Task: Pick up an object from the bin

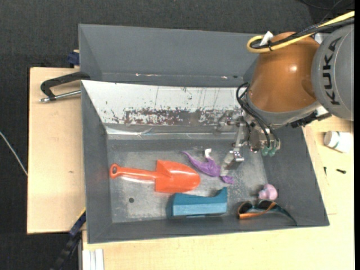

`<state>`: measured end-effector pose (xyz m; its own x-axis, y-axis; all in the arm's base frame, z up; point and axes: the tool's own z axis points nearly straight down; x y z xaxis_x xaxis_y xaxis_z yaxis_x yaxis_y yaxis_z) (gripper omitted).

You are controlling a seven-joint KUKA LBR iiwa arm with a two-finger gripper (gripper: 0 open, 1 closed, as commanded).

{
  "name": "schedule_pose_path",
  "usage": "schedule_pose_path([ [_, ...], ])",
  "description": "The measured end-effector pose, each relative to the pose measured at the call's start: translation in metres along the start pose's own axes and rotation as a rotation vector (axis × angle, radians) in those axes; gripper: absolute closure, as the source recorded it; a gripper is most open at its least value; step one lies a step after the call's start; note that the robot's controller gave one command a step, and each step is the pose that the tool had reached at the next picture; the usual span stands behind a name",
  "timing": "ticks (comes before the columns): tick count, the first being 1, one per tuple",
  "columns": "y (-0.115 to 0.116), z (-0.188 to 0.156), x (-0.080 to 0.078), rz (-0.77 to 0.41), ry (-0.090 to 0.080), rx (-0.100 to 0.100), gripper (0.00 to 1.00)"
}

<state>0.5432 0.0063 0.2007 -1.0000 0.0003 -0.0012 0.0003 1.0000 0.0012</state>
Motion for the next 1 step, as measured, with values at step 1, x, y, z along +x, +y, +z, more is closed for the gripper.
schedule_pose_path([
  [1,0.0362,0.0537,0.0059,0.063,-0.006,0.000,0.00],
])
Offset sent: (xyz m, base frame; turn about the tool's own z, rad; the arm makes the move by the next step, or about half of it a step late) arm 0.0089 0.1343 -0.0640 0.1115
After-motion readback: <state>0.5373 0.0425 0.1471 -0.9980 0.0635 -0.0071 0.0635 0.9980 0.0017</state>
